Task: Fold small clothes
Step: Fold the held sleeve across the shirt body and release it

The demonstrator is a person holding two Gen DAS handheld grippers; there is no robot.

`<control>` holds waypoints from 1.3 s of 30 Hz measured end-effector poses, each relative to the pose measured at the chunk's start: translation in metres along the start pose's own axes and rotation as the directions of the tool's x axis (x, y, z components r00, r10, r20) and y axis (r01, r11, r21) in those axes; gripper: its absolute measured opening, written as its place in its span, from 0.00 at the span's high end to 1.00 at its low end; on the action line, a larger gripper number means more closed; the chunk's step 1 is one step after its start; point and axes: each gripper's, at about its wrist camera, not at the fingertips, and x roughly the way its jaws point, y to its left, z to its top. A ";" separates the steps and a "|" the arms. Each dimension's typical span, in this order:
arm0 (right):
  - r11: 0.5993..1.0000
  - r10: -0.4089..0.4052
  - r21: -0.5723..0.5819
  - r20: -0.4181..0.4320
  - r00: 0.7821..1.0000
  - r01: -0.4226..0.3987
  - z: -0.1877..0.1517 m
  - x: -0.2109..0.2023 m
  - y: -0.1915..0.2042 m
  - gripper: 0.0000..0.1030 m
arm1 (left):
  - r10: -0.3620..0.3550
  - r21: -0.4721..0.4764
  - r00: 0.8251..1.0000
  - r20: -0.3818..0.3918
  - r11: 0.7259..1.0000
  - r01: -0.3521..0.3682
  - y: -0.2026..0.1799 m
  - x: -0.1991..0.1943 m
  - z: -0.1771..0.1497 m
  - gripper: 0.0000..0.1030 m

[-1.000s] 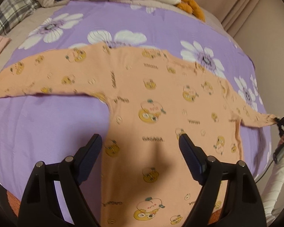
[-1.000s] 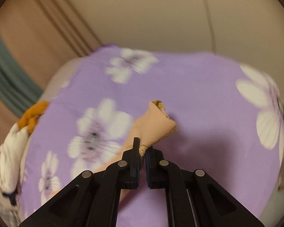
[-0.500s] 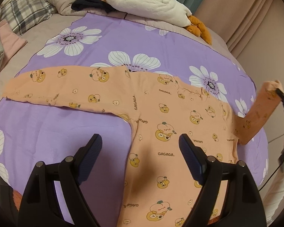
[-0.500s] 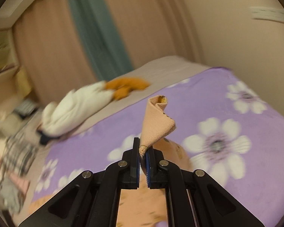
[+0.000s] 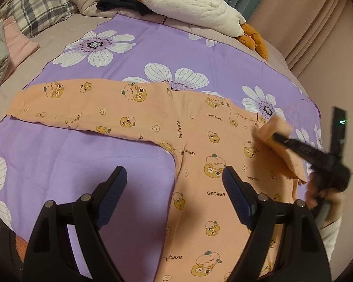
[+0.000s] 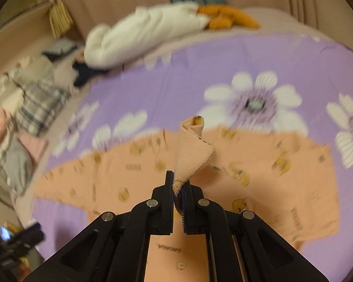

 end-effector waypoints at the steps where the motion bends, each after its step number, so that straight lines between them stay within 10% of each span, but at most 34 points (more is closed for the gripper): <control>1: 1.000 -0.014 -0.002 -0.025 1.000 0.014 -0.004 0.009 0.003 0.94 | 0.002 0.001 1.000 -0.001 1.000 -0.002 -0.001 0.001 0.000 0.20; 9: 0.999 -0.019 -0.031 -0.134 0.991 0.015 -0.016 0.035 0.013 0.92 | -0.016 0.025 1.000 -0.005 1.000 0.016 -0.009 0.006 0.003 0.18; 14: 0.998 0.068 0.004 -0.051 0.996 -0.068 -0.012 -0.002 0.003 0.41 | -0.096 0.037 0.995 -0.012 0.995 0.097 -0.029 0.011 0.013 0.17; 28: 0.941 -0.158 0.315 0.083 0.984 0.125 -0.048 -0.087 -0.113 0.41 | -0.313 0.031 0.926 -0.210 0.945 0.326 -0.109 0.135 0.025 0.22; 31: 0.926 -0.191 0.343 0.071 0.979 0.156 -0.056 -0.088 -0.125 0.41 | -0.313 0.007 0.915 -0.254 0.946 0.325 -0.115 0.157 0.022 0.38; 36: 0.911 -0.194 0.382 0.061 0.979 0.156 -0.066 -0.088 -0.141 0.41 | -0.298 0.055 0.919 -0.258 0.945 0.322 -0.127 0.168 0.023 0.96; 39: 0.906 -0.193 0.393 0.060 0.979 0.154 -0.070 -0.087 -0.144 0.41 | -0.269 0.069 0.929 -0.254 0.953 0.295 -0.135 0.167 0.022 0.95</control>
